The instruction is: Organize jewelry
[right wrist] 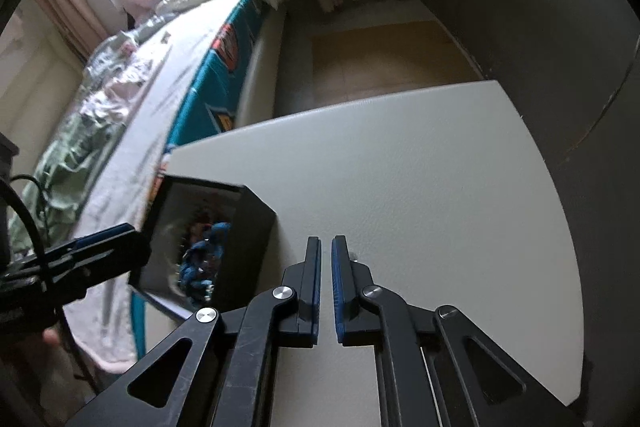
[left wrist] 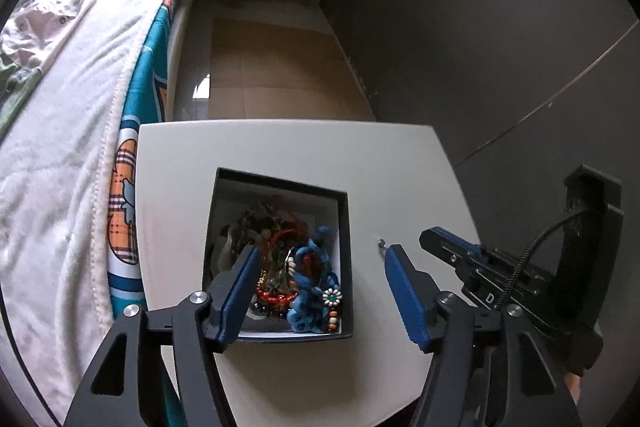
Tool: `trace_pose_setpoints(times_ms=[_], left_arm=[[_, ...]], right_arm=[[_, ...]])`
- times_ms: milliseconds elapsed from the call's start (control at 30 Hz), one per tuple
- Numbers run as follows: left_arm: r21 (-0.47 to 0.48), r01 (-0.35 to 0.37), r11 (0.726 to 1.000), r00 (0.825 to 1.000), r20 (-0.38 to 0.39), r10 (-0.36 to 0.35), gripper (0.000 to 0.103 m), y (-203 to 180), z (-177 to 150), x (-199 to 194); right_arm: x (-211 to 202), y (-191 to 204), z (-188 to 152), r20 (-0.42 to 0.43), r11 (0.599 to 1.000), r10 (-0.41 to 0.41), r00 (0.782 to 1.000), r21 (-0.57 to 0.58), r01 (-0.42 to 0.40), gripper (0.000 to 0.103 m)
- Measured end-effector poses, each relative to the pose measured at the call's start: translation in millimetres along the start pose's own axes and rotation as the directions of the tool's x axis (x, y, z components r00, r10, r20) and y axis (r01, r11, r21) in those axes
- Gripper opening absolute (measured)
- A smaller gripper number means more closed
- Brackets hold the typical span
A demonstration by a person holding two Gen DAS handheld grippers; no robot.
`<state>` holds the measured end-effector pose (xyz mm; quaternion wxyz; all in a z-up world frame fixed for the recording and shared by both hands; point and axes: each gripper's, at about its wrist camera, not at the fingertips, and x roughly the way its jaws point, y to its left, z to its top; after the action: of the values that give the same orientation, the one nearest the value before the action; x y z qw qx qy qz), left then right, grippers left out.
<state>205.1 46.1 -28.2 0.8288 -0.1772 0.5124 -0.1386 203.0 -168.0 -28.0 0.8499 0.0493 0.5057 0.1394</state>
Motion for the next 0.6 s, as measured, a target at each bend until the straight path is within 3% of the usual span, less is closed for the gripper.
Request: trace_pose_setpoints(times_ms=[100, 267, 300, 333, 400, 600], left_arm=[[-0.020, -0.026, 0.999, 0.999, 0.018, 0.027, 0.065, 6.5, 0.5, -5.8], [-0.032, -0.041, 0.999, 0.999, 0.022, 0.042, 0.065, 15.2, -0.5, -10.0], [-0.030, -0.046, 0.998, 0.999, 0.026, 0.047, 0.065, 15.9, 0.1, -10.7], [-0.030, -0.053, 0.998, 0.998, 0.031, 0.054, 0.065, 17.2, 0.2, -12.5], [-0.034, -0.053, 0.998, 0.998, 0.035, 0.054, 0.065, 20.0, 0.9, -13.1], [-0.055, -0.060, 0.997, 0.997, 0.039, 0.062, 0.065, 29.6, 4.5, -12.3]], right_arm=[[1.2, 1.5, -1.7, -0.007, 0.999, 0.030, 1.000, 0.009, -0.030, 0.007], [22.2, 4.5, 1.0, -0.069, 1.000, -0.021, 0.997, 0.002, 0.021, 0.007], [28.4, 2.5, 0.9, -0.087, 0.999, -0.033, 0.996, 0.007, 0.034, 0.013], [34.1, 1.7, 0.6, -0.103, 0.999, -0.044, 0.994, 0.005, 0.045, 0.028], [42.8, 0.5, -1.7, -0.107, 0.998, -0.058, 0.993, 0.000, 0.059, 0.043], [58.7, 2.1, -1.4, -0.119, 0.996, -0.092, 0.989, -0.029, 0.089, 0.043]])
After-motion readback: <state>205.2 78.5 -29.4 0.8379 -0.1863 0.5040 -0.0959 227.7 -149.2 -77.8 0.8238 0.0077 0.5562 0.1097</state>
